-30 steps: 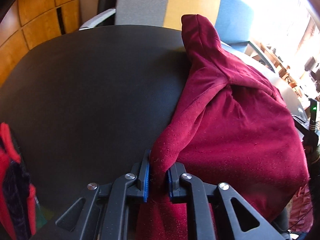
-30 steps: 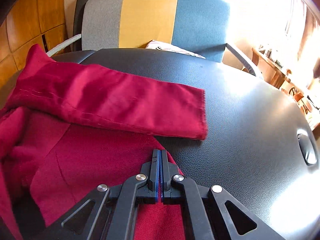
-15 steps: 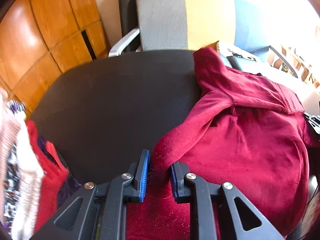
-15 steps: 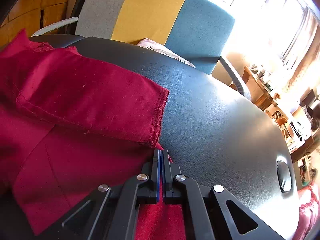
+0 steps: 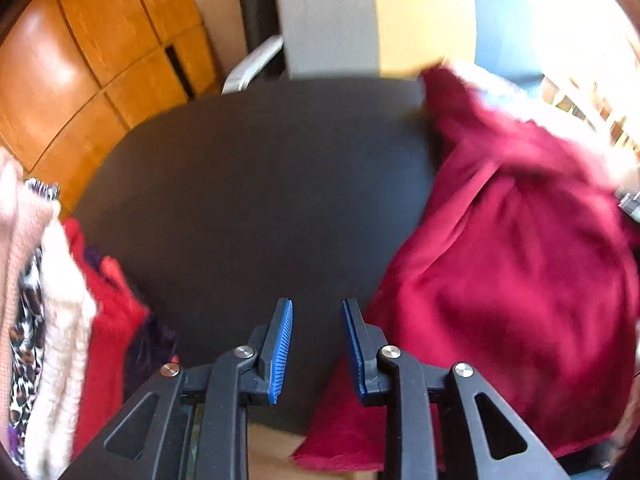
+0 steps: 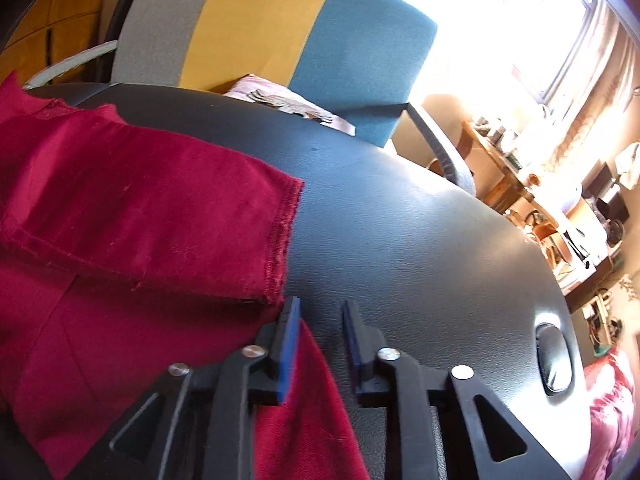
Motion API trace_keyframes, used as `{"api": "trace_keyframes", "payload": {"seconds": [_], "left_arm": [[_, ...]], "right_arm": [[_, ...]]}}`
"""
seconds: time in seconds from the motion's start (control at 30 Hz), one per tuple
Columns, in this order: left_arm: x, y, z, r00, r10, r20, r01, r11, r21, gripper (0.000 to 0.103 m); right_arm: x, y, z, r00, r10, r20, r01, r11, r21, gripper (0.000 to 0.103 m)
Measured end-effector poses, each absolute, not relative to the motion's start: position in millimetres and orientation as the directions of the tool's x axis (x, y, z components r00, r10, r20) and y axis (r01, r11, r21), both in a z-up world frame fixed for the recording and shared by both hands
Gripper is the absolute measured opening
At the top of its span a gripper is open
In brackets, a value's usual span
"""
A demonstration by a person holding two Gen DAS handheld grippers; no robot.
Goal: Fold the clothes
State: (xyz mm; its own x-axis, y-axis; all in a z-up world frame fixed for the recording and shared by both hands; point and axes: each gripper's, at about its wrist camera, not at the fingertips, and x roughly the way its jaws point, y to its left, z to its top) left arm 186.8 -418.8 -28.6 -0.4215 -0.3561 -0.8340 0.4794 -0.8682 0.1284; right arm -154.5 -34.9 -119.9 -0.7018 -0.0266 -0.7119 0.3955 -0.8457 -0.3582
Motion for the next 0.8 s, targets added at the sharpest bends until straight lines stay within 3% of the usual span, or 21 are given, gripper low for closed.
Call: {"api": "trace_keyframes", "payload": {"seconds": [0.17, 0.3, 0.43, 0.63, 0.8], "left_arm": [[116.3, -344.8, 2.4, -0.622, -0.174, -0.763, 0.183, -0.98, 0.075, 0.036], [43.6, -272.0, -2.6, -0.648, -0.058, -0.76, -0.082, -0.986, 0.145, 0.037], [-18.2, -224.3, -20.2, -0.601, 0.022, -0.799, -0.244, -0.957, 0.157, 0.037], [-52.6, -164.8, -64.7, -0.52, -0.014, -0.854, -0.466, -0.833, 0.297, 0.037], [-80.0, -154.0, -95.2, -0.483, -0.102, -0.869, -0.509, -0.775, 0.374, 0.037]], "right_arm": [[-153.8, -33.9, -117.3, -0.716, -0.006, -0.698, 0.368, -0.853, -0.37, 0.037], [-156.2, -30.1, -116.9, -0.71, -0.023, -0.704, 0.364, -0.867, -0.339, 0.039], [-160.9, -13.9, -115.3, -0.688, -0.058, -0.723, 0.337, -0.908, -0.248, 0.057], [-167.3, 10.7, -120.4, -0.63, -0.15, -0.762, 0.305, -0.95, -0.065, 0.069], [-162.9, 9.8, -120.3, -0.635, -0.146, -0.759, 0.298, -0.952, -0.067, 0.071]]}}
